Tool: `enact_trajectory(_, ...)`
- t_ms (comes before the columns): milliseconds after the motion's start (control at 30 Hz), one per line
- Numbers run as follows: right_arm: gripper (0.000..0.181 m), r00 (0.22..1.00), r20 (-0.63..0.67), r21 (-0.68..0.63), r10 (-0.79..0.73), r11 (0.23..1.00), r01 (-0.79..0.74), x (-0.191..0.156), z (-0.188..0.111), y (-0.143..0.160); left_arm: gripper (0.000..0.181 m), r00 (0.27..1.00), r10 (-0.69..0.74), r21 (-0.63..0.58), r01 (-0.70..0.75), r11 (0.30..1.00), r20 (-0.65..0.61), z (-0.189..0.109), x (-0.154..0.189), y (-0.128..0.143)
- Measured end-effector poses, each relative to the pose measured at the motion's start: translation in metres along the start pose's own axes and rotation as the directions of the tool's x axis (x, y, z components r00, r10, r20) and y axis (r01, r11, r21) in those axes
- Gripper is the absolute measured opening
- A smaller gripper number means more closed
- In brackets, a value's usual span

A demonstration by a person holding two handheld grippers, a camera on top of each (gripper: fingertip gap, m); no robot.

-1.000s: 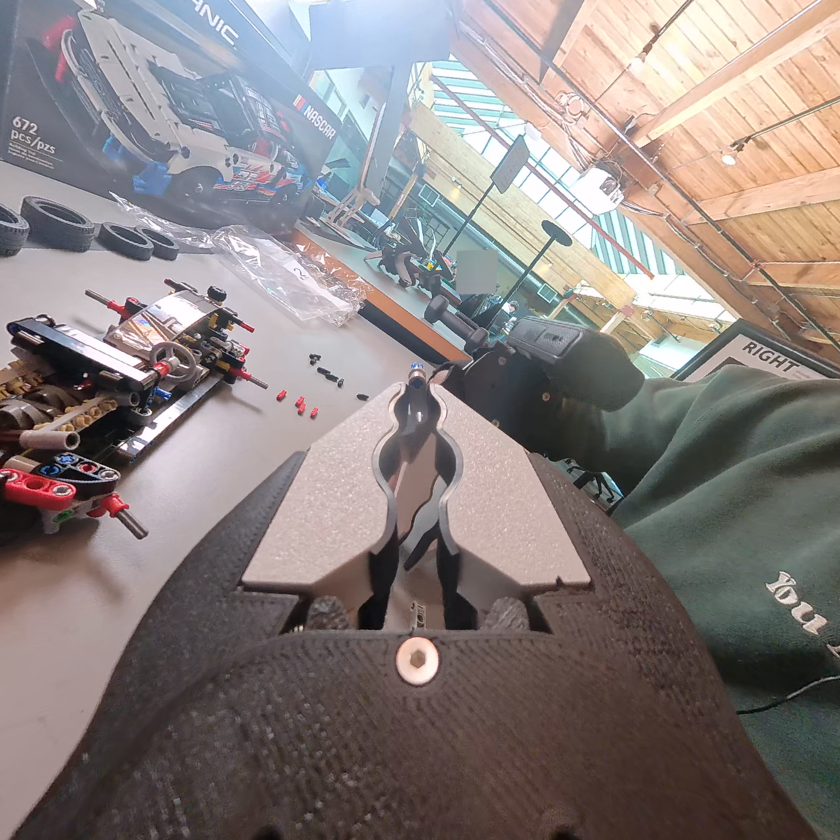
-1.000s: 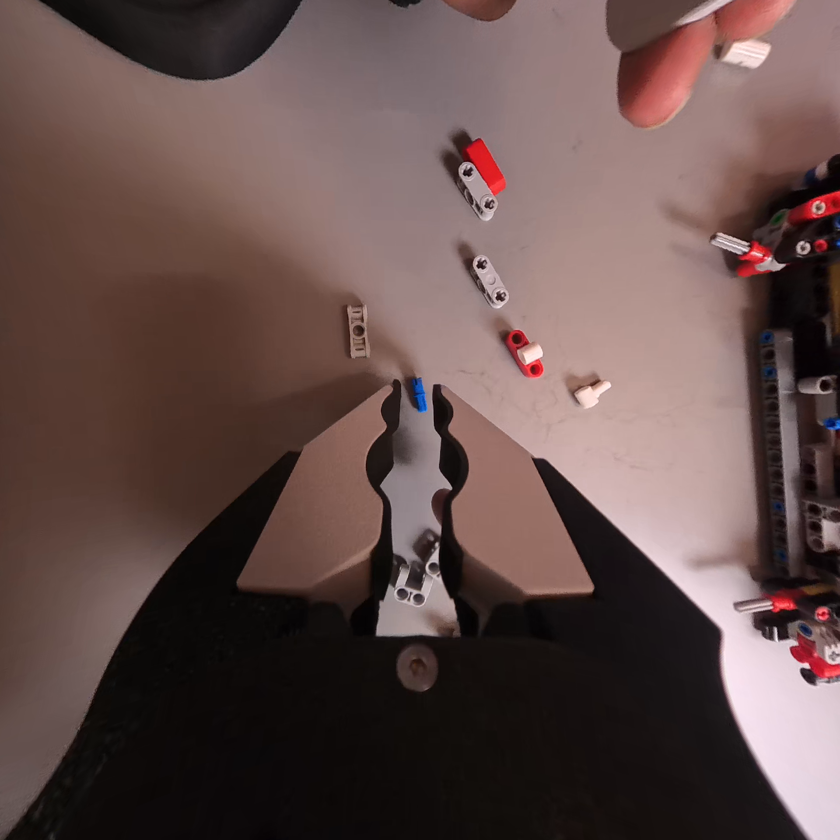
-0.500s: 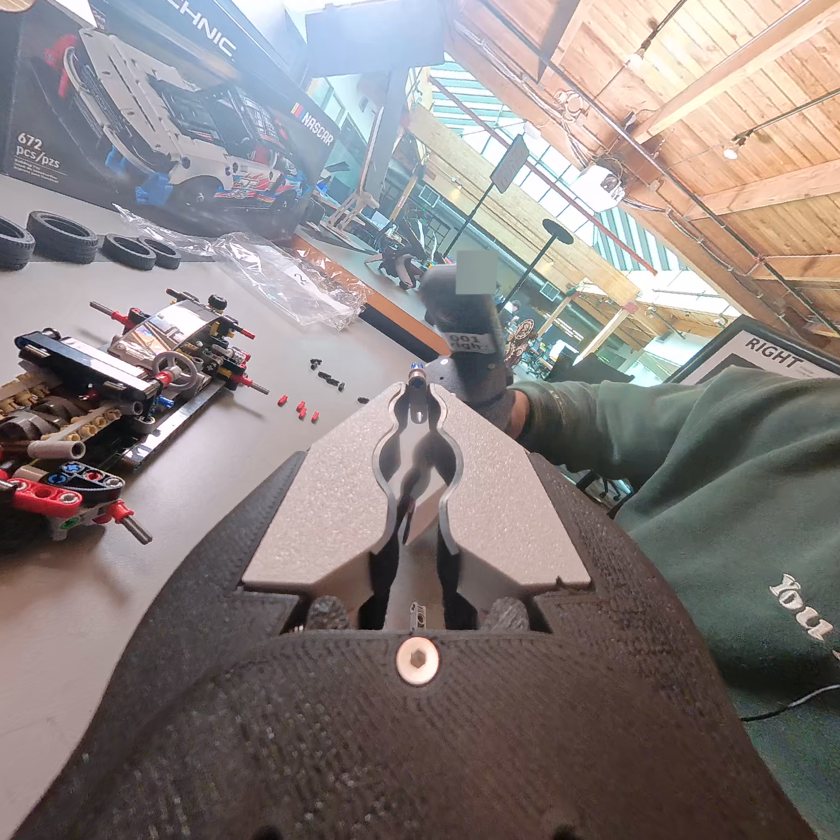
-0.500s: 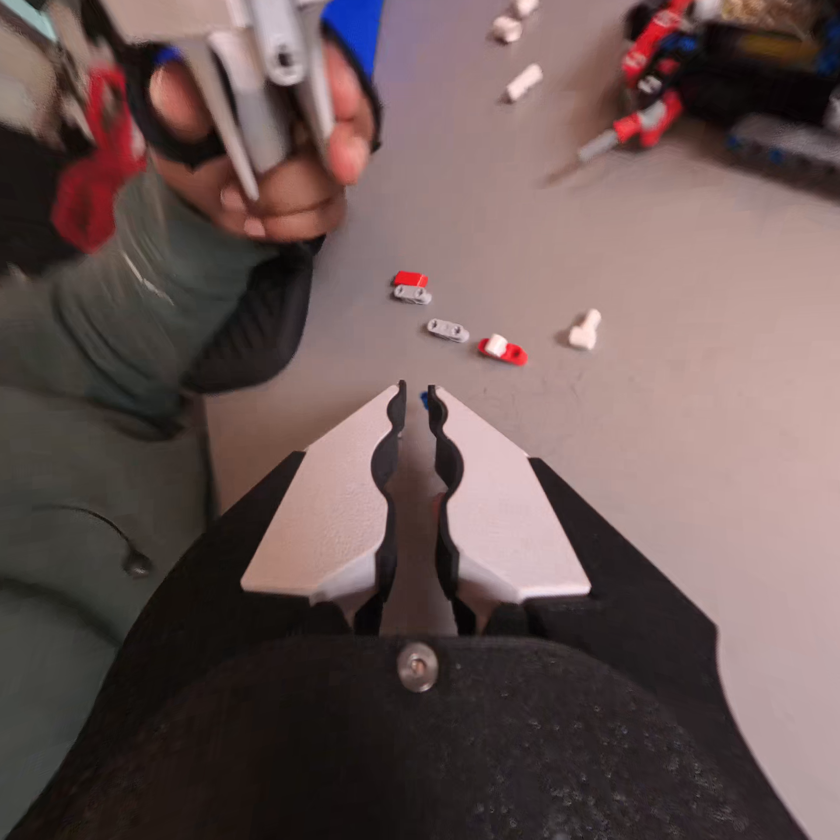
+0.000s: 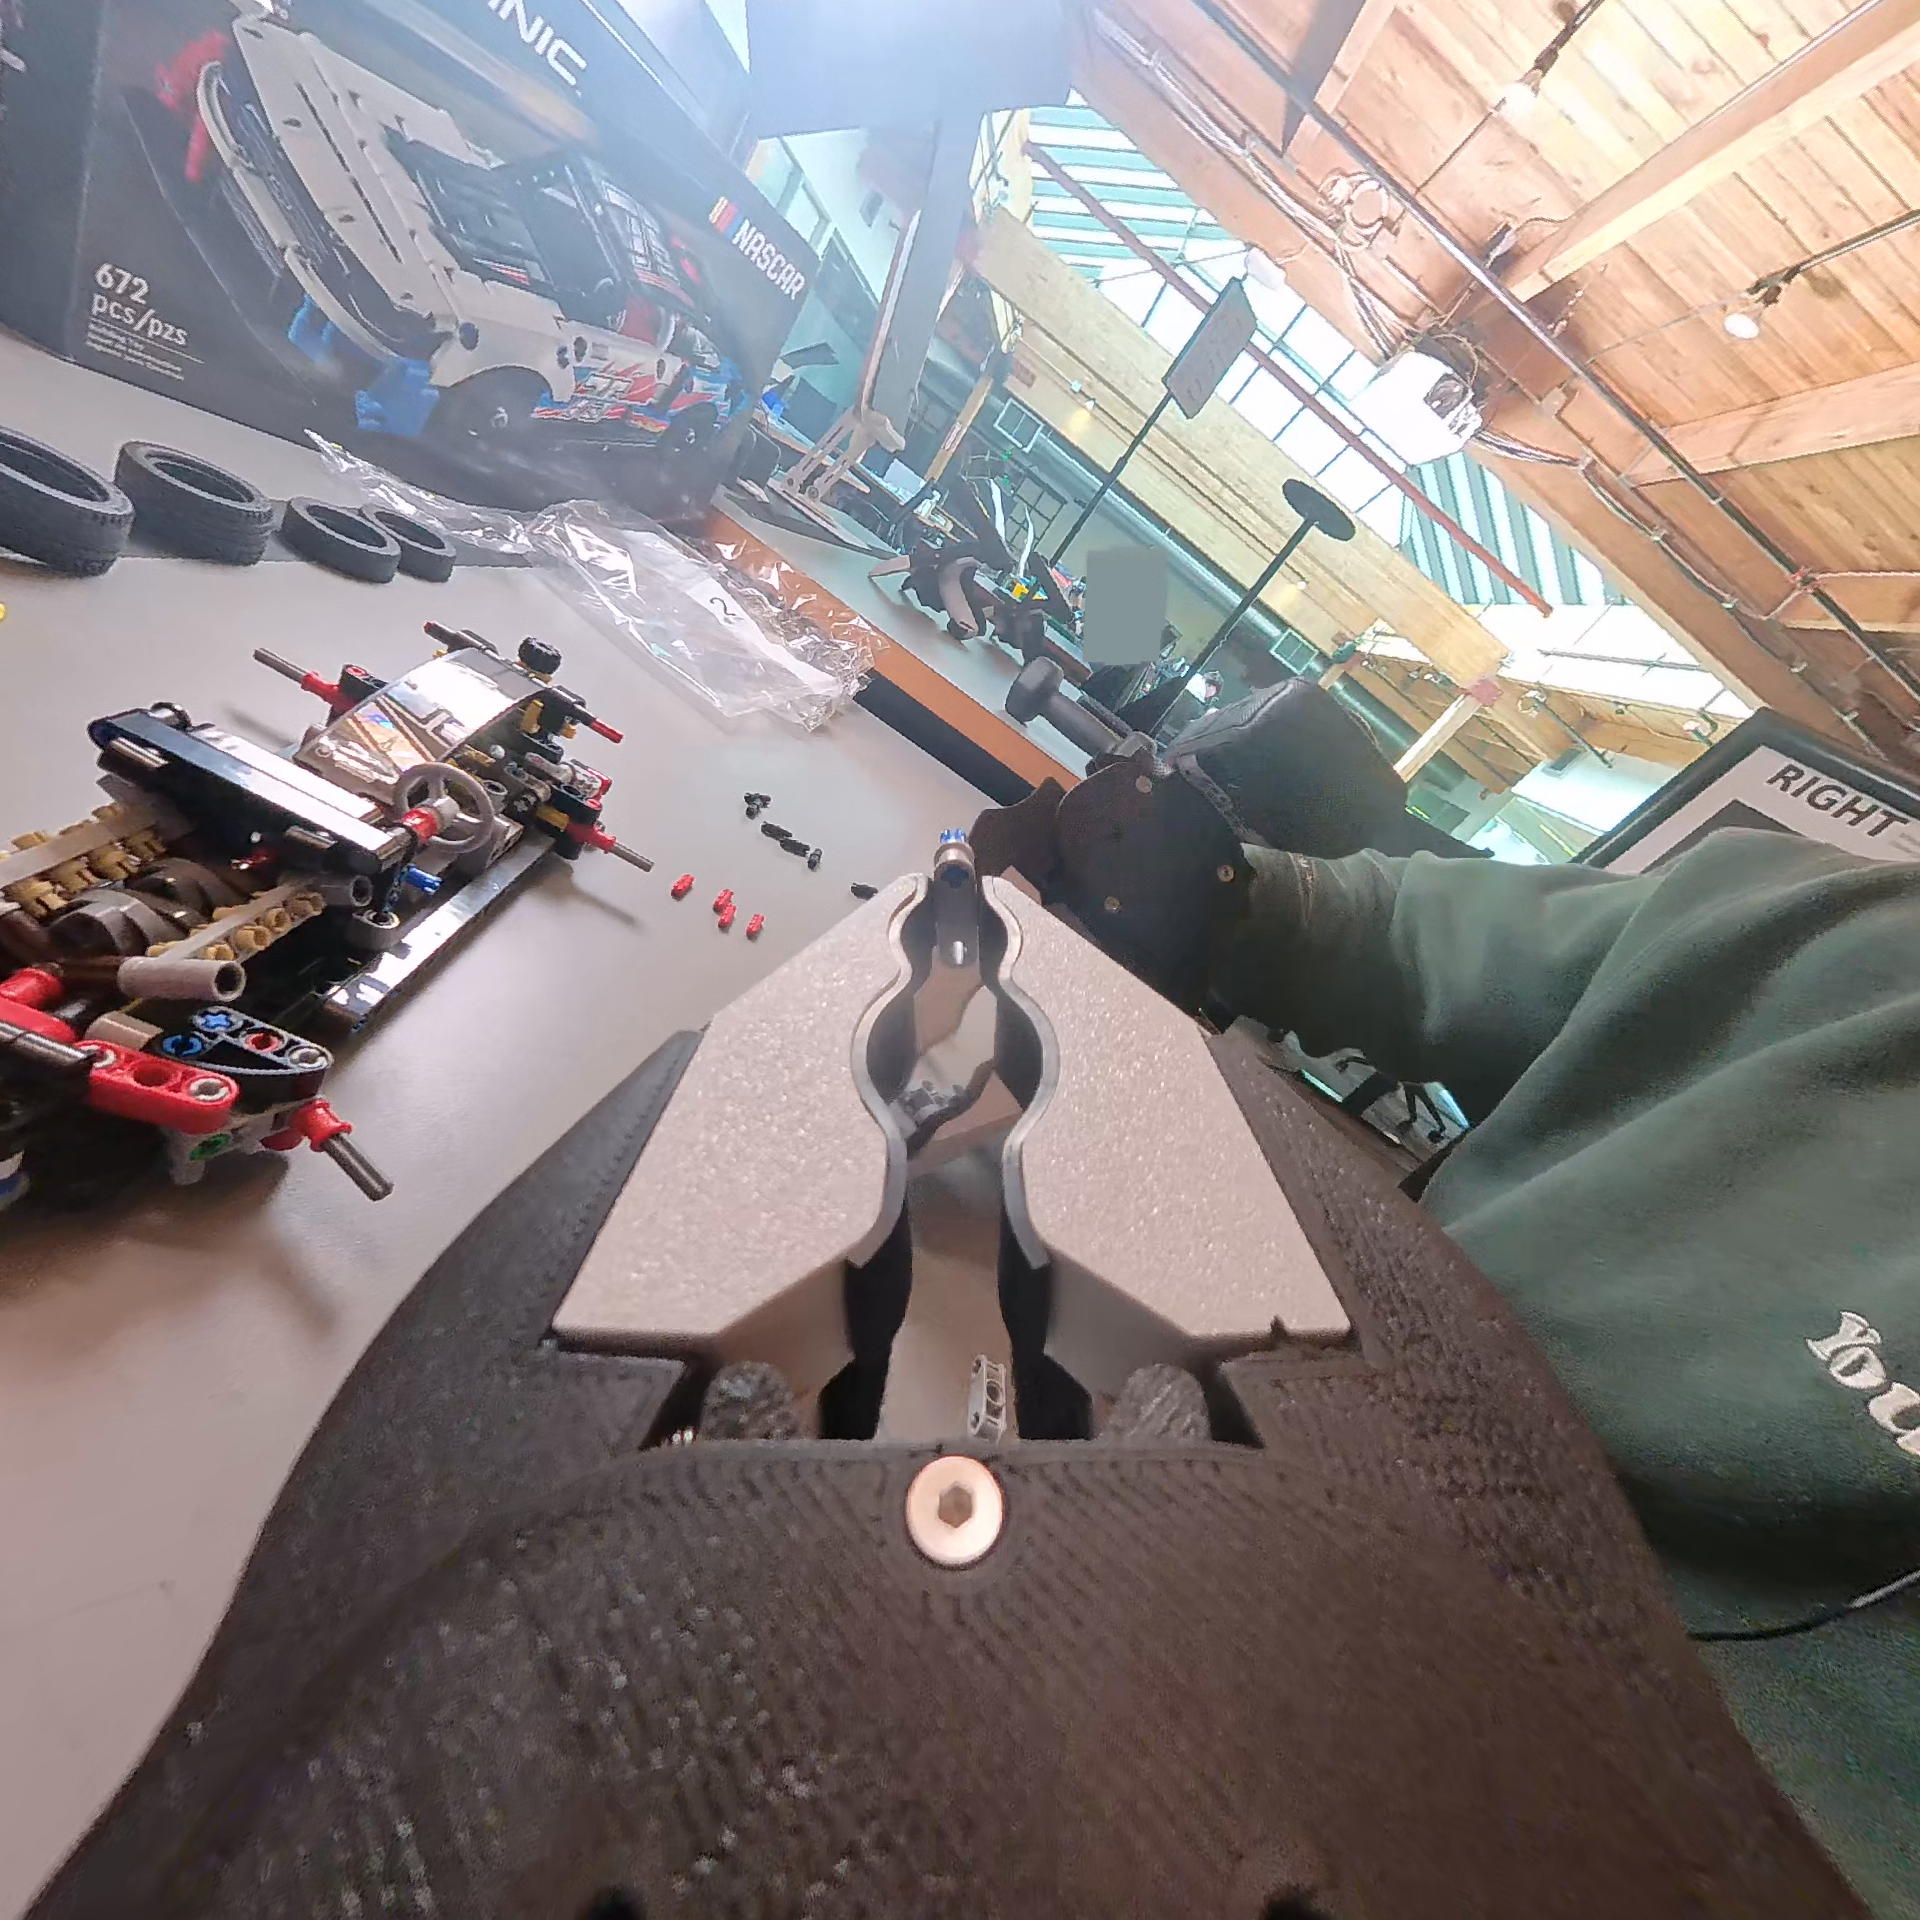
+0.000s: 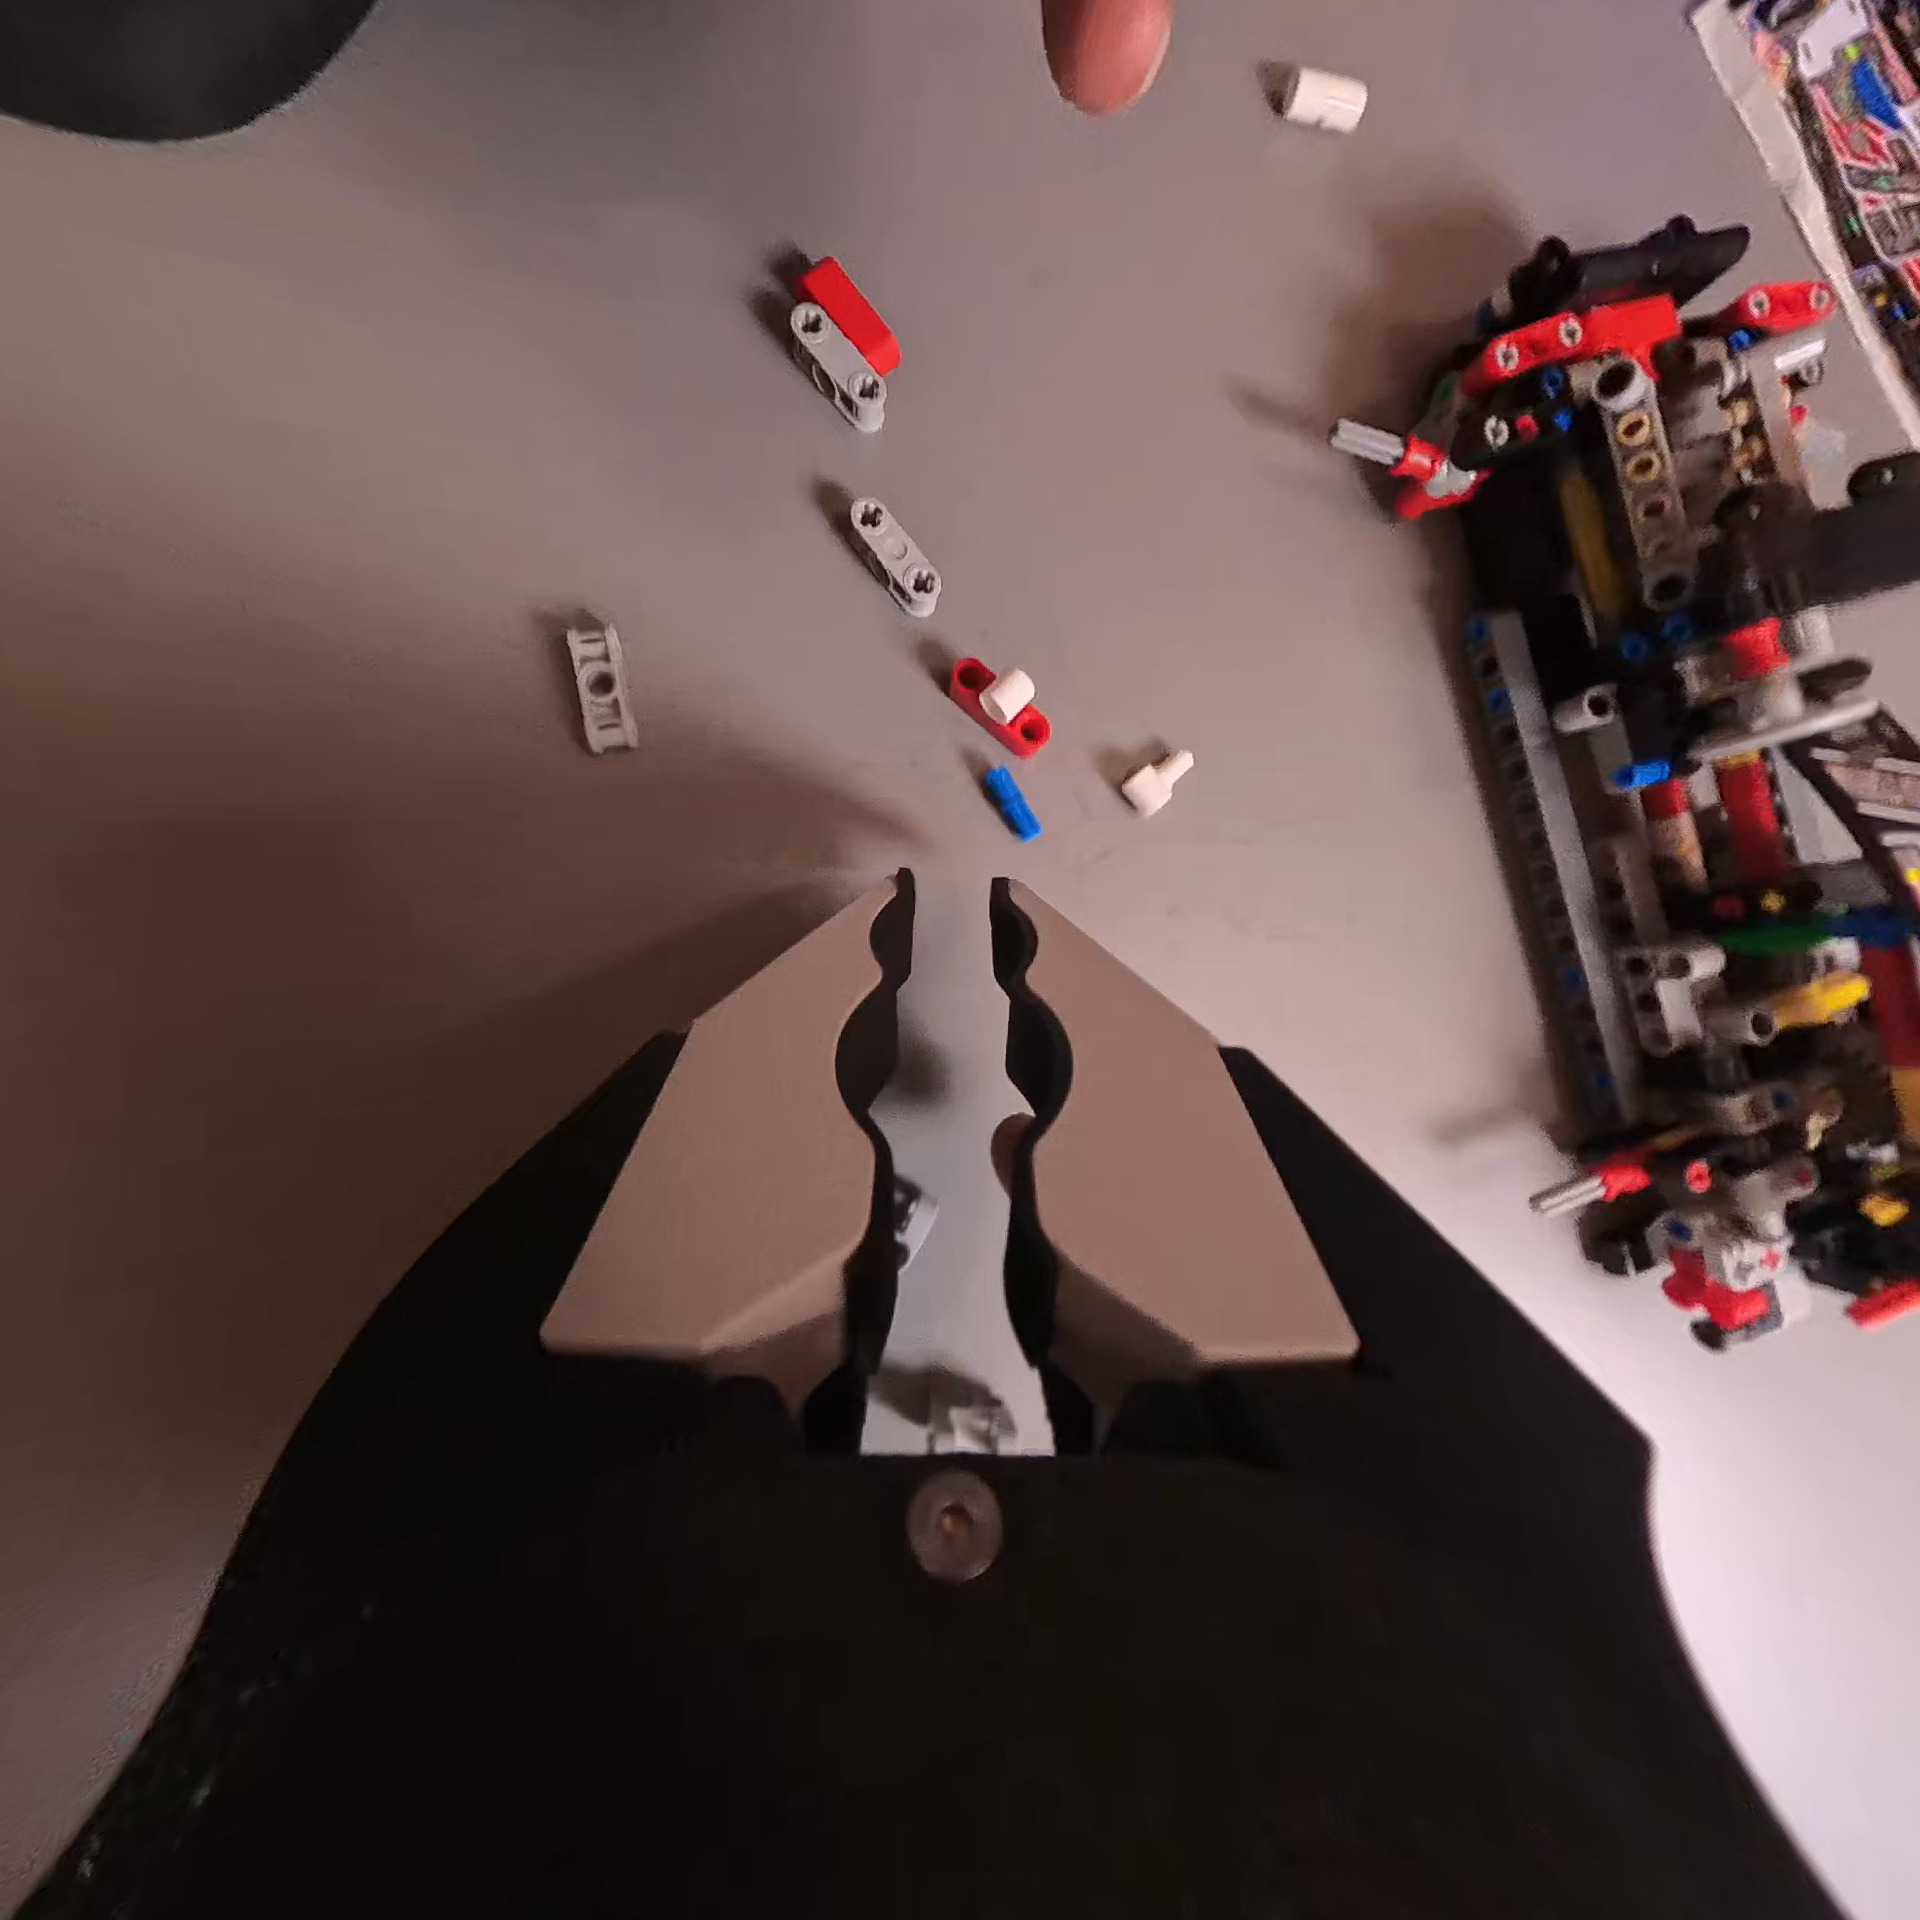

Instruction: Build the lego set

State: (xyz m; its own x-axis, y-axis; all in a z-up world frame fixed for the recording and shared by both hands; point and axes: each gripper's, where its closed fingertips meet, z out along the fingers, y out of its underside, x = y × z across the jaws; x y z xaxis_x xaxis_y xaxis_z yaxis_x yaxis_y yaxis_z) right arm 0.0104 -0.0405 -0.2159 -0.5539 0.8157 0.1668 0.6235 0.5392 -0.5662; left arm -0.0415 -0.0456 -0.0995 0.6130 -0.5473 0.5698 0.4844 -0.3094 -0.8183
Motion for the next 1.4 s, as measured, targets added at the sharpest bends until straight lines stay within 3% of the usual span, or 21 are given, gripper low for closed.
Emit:
enact_trajectory(200, 0.015, 1.000, 0.020, -0.031, 0.007, 1.000, -0.006, 0.024, 0.012, -0.009, 0.004, 1.000, -0.003, -0.005, 0.003, 1.000, -0.007, 0.000, 0.001, 0.000)
enact_trajectory(300, 0.015, 0.994, 0.105, -0.025, 0.004, 1.000, -0.002, 0.020, 0.015, -0.011, 0.004, 1.000, -0.001, -0.008, 0.001, 1.000, -0.016, 0.000, 0.003, 0.000)
enact_trajectory(733, 0.012, 0.967, 0.182, -0.080, -0.178, 0.978, 0.195, 0.017, 0.025, -0.013, 0.004, 1.000, -0.003, -0.007, 0.003, 1.000, -0.012, -0.001, 0.001, 0.000)
enact_trajectory(833, 0.003, 0.960, 0.195, -0.098, -0.200, 0.970, 0.222, 0.016, 0.024, -0.013, 0.004, 1.000, -0.012, 0.000, 0.012, 1.000, 0.002, -0.002, -0.002, -0.001)
enact_trajectory(933, 0.003, 0.971, 0.201, 0.018, -0.130, 0.991, 0.129, 0.015, 0.011, -0.024, 0.004, 0.998, -0.063, 0.033, 0.063, 0.997, -0.015, -0.005, -0.003, -0.006)
enact_trajectory(1000, 0.002, 0.979, 0.204, 0.199, -0.025, 0.980, -0.017, 0.018, -0.007, -0.044, 0.004, 0.994, -0.096, 0.059, 0.099, 0.993, -0.047, -0.007, 0.000, -0.010)
enact_trajectory(1067, 0.002, 0.968, 0.234, 0.410, 0.095, 0.893, -0.187, 0.023, -0.030, -0.066, 0.004, 0.990, -0.118, 0.078, 0.124, 0.989, -0.082, -0.006, 0.004, -0.013)
enact_trajectory(1167, 0.003, 0.906, 0.345, 0.648, 0.244, 0.637, -0.418, 0.032, -0.069, -0.090, 0.004, 0.981, -0.151, 0.092, 0.163, 0.982, -0.120, -0.003, 0.009, -0.012)
enact_trajectory(1300, 0.002, 0.824, 0.475, 0.777, 0.310, 0.293, -0.558, 0.045, -0.109, -0.106, 0.004, 0.962, -0.217, 0.098, 0.235, 0.967, -0.167, 0.007, 0.016, -0.005)
enact_trajectory(1400, 0.002, 0.806, 0.503, 0.808, 0.313, 0.160, -0.567, 0.051, -0.123, -0.113, 0.004, 0.919, -0.303, 0.136, 0.344, 0.929, -0.253, 0.013, 0.026, -0.006)
